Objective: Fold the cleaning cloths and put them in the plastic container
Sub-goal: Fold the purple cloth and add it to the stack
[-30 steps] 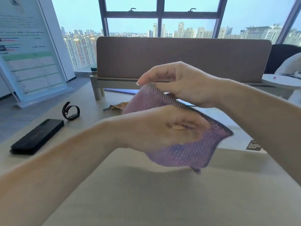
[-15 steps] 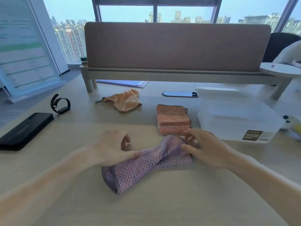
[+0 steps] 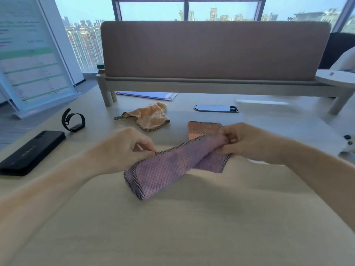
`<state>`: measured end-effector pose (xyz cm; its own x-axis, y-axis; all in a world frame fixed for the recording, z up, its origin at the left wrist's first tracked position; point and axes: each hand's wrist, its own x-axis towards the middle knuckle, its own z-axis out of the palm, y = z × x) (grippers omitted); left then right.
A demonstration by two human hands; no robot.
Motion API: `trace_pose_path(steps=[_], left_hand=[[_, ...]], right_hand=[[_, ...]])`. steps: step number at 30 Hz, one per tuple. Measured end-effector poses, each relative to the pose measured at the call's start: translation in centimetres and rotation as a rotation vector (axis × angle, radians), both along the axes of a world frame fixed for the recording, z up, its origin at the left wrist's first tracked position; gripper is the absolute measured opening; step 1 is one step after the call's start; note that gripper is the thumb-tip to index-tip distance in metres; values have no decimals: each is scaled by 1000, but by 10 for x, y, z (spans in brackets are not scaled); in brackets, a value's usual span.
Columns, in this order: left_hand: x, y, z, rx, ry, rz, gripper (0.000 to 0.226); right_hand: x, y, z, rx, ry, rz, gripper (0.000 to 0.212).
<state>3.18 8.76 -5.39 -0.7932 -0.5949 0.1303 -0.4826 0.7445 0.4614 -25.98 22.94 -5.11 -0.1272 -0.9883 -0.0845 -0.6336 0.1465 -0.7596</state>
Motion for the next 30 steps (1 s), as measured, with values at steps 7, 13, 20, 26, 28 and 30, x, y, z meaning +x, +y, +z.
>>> trace_pose_path(steps=[7,13,20,26,28,30], left_hand=[[-16,-1,8,-136,180,51,13],[-46,28,-14,259,204,-133,43],[-56,32,-9,756,385,-239,28],[-17,-2,25,929,348,-141,64],[-13,-7,35,936,300,-96,62],[-15,-7,42,954,297,-47,40]], right_hand=[[11,3,71,-54,-149,81,8],[29,-5,89,-86,-92,156,19],[14,5,99,-81,-71,180,21],[-16,19,96,-67,-70,108,19],[-17,20,93,-54,-67,119,20],[-14,19,94,-57,-90,144,21]])
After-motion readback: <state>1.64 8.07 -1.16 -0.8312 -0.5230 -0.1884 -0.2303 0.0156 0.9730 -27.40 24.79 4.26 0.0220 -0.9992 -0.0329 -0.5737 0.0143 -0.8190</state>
